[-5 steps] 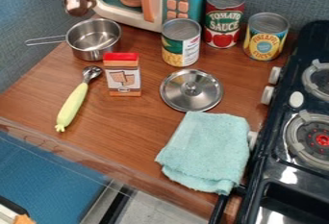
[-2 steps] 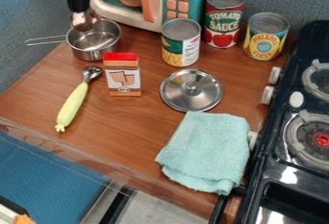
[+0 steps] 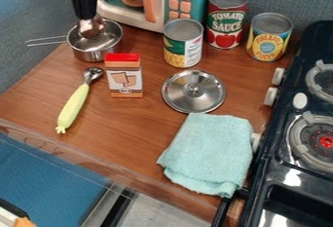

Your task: Put the brown thing to the silver pot

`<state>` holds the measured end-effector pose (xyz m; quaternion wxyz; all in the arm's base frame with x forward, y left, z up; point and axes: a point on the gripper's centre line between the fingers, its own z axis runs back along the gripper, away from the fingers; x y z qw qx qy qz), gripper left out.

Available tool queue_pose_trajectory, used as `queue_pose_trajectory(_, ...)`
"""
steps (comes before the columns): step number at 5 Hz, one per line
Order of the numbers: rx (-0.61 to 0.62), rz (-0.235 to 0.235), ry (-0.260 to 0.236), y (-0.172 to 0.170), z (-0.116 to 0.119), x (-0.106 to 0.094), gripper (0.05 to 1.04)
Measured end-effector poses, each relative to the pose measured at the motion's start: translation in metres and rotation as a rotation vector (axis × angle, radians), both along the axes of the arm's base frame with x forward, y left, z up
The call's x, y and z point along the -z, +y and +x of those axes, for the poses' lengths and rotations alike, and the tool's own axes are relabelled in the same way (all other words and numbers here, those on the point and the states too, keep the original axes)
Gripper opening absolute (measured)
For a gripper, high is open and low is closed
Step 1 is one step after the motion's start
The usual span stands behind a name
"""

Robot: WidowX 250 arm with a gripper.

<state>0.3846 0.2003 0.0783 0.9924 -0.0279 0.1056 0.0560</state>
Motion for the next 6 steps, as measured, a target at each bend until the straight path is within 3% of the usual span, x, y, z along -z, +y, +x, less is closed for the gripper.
queue_pose_trajectory(1, 0.008, -0.005, 0.02, 0.006, 0.006, 0.006, 0.063)
queue_pose_trajectory(3, 0.004, -0.058, 0.034, 0.003, 0.013, 0.013, 0.1)
queue_pose_trajectory(4, 0.01, -0.055, 0.038, 0.004, 0.013, 0.011, 0.28)
queue_pose_trajectory(5, 0.021, -0.067, 0.068, 0.003, 0.009, 0.026, 0.53)
queue_pose_trajectory(6, 0.031, -0.043, 0.034, 0.003, 0.007, 0.011, 0.853)
